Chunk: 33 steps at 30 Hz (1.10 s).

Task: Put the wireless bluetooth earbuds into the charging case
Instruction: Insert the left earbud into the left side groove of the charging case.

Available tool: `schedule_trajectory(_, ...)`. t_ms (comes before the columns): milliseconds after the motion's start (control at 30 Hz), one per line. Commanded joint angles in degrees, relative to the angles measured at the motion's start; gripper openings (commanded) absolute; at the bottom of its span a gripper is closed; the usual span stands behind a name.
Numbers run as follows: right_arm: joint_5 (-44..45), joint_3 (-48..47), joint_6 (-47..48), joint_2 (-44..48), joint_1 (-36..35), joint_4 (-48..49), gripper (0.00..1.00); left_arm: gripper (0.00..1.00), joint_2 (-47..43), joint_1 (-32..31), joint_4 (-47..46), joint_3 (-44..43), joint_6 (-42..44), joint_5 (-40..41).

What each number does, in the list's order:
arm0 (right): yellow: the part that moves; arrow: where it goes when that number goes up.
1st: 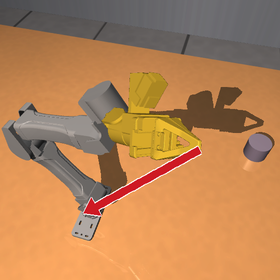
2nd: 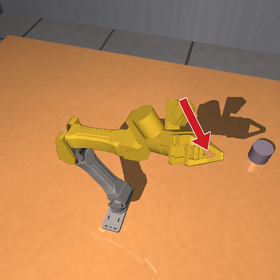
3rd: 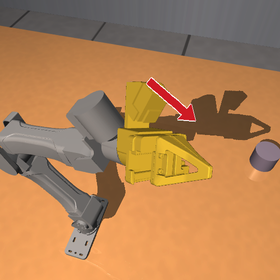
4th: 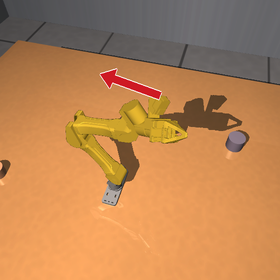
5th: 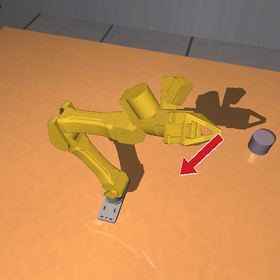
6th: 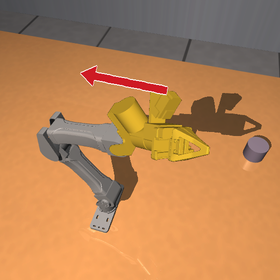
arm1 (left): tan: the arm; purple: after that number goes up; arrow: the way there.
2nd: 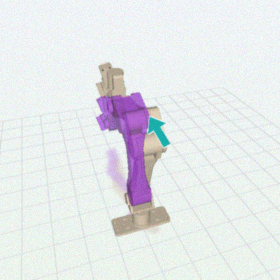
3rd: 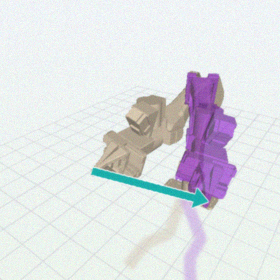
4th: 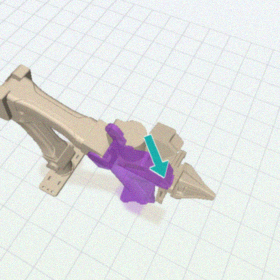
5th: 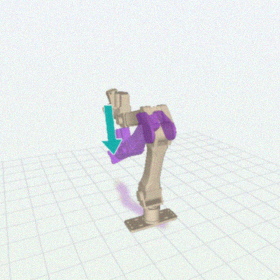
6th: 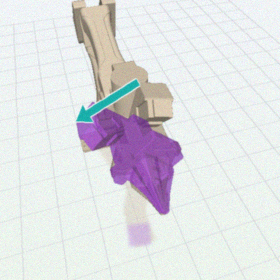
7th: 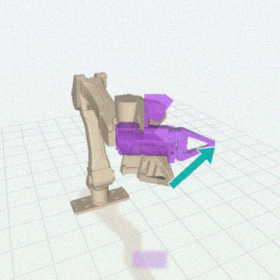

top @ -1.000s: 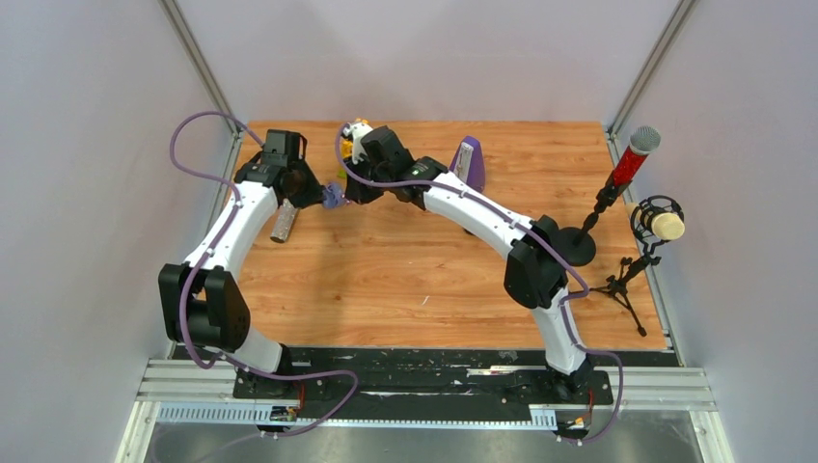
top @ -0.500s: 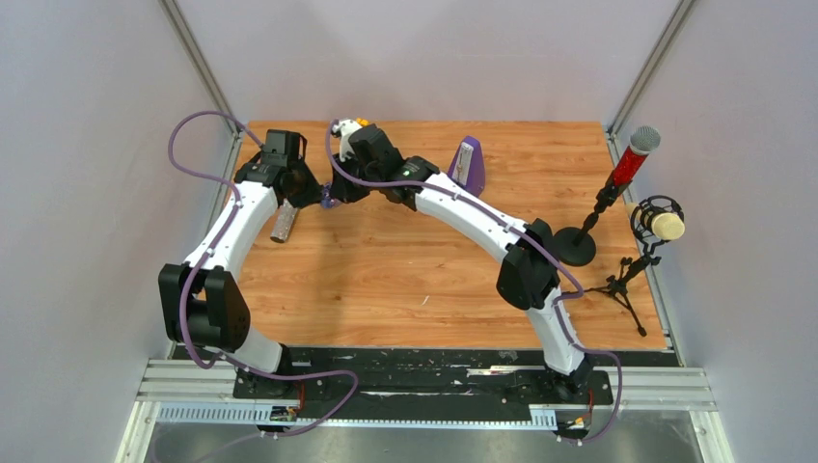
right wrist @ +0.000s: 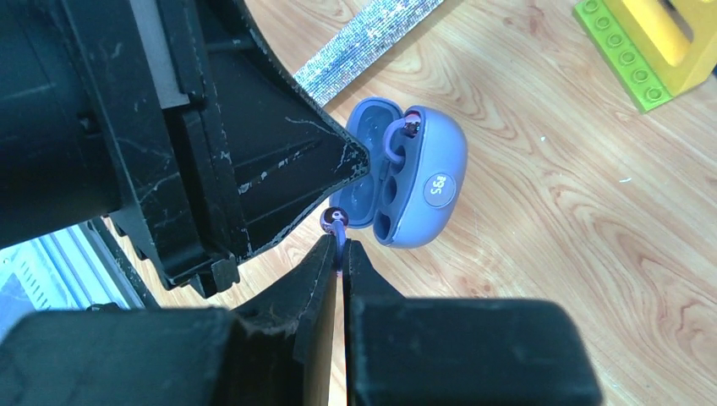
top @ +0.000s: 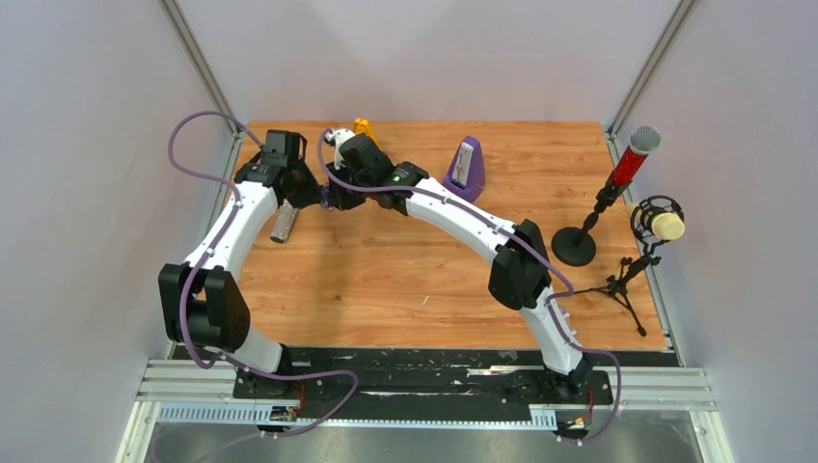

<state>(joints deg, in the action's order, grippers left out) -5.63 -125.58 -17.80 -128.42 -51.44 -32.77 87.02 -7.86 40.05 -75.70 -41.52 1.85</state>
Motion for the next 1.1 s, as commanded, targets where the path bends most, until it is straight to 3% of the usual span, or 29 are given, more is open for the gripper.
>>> schedule_trajectory(0,2.11,-3.56,-1.17,0.02,0.03,0.76,0.00,0.00,-1.73,0.21,-0.61,0.15,-0.58,1.34)
schedule_trajectory(333,7.52,-5.55,-2.45,-2.36,0.22,0.65,0.00,0.00,-0.20,0.30,-0.33,0.52,-0.99,2.09)
schedule_trajectory(1067,8.38,-7.49,-3.54,-4.43,-0.37,-0.35,0.00,0.00,0.25,0.32,-0.32,0.46,-0.60,2.08)
